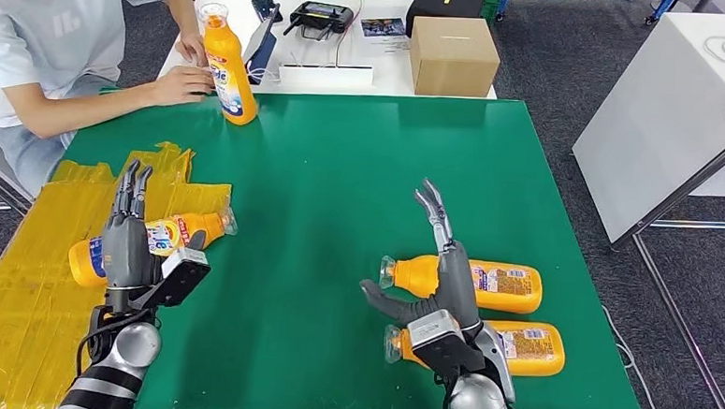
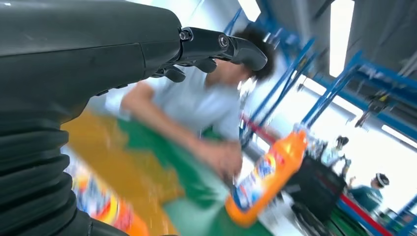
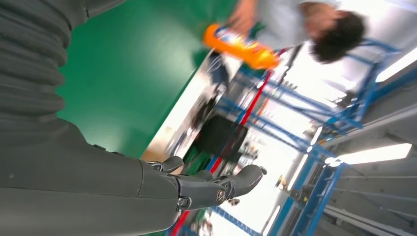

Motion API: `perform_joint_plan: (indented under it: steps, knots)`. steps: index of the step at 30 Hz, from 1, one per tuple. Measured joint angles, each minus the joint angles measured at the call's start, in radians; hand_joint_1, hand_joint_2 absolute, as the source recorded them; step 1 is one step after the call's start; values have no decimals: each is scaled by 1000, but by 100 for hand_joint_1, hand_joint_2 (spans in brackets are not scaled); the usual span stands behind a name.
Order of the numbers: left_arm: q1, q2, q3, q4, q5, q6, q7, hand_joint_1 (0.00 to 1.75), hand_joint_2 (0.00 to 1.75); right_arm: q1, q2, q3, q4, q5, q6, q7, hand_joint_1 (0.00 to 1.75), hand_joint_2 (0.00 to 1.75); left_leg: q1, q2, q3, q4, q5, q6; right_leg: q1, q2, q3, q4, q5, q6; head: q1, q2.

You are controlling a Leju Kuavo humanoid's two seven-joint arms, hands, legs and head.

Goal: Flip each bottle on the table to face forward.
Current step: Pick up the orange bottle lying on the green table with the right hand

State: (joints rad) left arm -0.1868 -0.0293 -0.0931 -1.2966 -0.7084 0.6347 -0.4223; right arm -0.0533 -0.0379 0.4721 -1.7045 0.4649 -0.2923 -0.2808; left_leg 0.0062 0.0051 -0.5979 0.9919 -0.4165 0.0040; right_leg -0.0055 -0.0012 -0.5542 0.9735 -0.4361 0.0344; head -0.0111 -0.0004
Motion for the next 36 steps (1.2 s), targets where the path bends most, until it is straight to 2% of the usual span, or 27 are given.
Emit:
perform_joint_plan:
  steps: [4,10,15,19,24,30,36]
  knots:
    - [39,-8,-17,-80,191,-148,-4,0,175,-2,-38,-2,0,209,3,92,0,175,0,0,-1,0,0,0,0,0,-1,0,0,0,0,0]
    - [68,-15,-27,-157,243,-205,-5,0,175,-8,-82,-11,-1,279,26,131,0,175,0,0,-2,0,0,0,0,0,-1,0,0,0,0,0]
    - [94,-23,-40,-208,280,-281,-4,0,175,-16,-153,-14,2,394,108,203,0,175,0,-1,-2,0,0,0,-1,0,-1,0,0,0,0,0]
    - [111,-26,-60,-240,279,-306,-3,0,175,-23,-218,-21,12,432,165,228,0,175,-1,-2,-2,0,0,0,-2,0,-1,0,0,0,0,0]
    - [116,-29,-83,-263,244,-279,-5,0,175,-29,-276,-32,37,475,186,248,0,175,-1,-3,-2,0,0,0,-2,0,-1,0,0,0,0,0]
    - [119,-32,-96,-280,236,-267,-5,0,175,-29,-316,-41,66,510,200,283,0,175,-1,-3,-2,0,0,0,-2,0,-1,0,0,0,0,0]
    - [120,-36,-97,-284,235,-266,-5,0,175,-28,-332,-45,83,510,202,286,0,175,-1,-3,-2,0,0,0,-2,0,-2,0,0,0,0,0]
